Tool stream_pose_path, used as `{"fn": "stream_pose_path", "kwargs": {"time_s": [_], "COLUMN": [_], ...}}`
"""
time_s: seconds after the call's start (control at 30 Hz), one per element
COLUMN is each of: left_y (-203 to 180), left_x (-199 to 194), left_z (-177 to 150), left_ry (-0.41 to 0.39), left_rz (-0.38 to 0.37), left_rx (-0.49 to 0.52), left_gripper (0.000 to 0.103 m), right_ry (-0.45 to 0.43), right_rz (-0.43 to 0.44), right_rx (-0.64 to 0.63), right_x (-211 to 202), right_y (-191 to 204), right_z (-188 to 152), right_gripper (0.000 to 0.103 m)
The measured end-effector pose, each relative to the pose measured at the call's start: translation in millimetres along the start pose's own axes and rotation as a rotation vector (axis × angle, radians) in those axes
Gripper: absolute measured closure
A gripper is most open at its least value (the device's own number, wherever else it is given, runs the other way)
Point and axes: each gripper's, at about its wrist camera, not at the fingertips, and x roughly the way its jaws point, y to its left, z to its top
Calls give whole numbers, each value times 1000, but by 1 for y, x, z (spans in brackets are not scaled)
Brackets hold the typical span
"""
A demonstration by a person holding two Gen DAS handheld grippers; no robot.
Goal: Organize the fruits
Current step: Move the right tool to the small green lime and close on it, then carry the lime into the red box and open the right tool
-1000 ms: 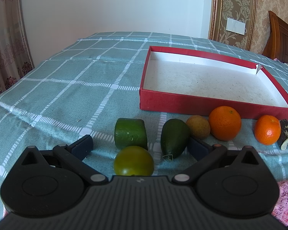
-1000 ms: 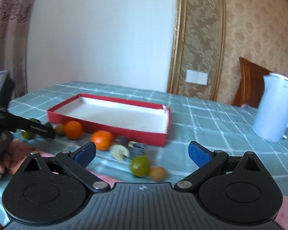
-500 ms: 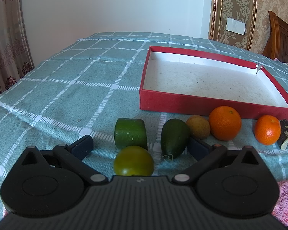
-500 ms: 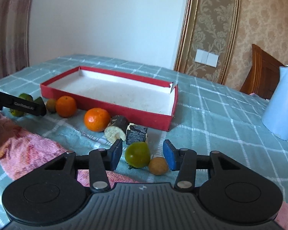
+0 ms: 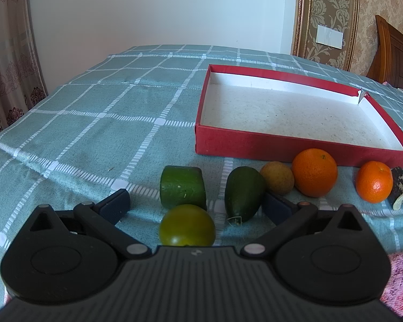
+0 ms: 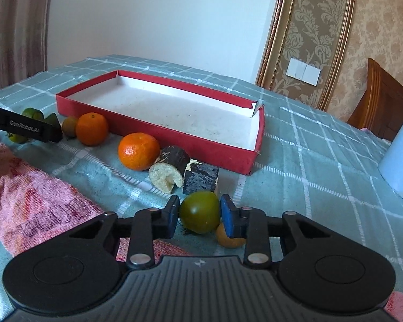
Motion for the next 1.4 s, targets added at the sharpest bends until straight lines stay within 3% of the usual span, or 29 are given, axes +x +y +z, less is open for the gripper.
{"fn": "stream_pose_path", "kwargs": {"time_s": [0.27, 0.57, 0.67, 0.73, 0.83, 0.9, 1.0, 1.13, 1.27, 1.4], "left_y": [0, 0, 0, 0, 0, 0, 0, 0, 0, 0], "left_x": [0, 0, 0, 0, 0, 0, 0, 0, 0, 0], "left_z": [0, 0, 0, 0, 0, 0, 0, 0, 0, 0], "left_ry": [0, 0, 0, 0, 0, -1, 0, -1, 0, -1], "left_rz": [0, 0, 0, 0, 0, 0, 0, 0, 0, 0], "left_rx": [0, 0, 0, 0, 0, 0, 0, 0, 0, 0], "left_gripper": [0, 0, 0, 0, 0, 0, 0, 0, 0, 0], "right_ry": [-144, -37, 2, -11, -97, -143, -173, -101, -67, 1], "right_rz": [0, 28, 13, -36, -27, -26, 50, 22, -1, 61], "right_rx": [27, 149, 155, 163, 197, 203, 169, 133, 101, 108], "right_x": [-15, 71, 85, 82, 57, 35, 8, -9, -10, 2], "right_y": [-1, -26, -29, -29, -31, -29, -17, 7, 21, 25], "right_z": [42, 78, 77, 74, 66, 59, 40, 17, 4, -1], "right_gripper": [71, 70, 67, 48, 33, 33, 31, 30, 21, 21]}}
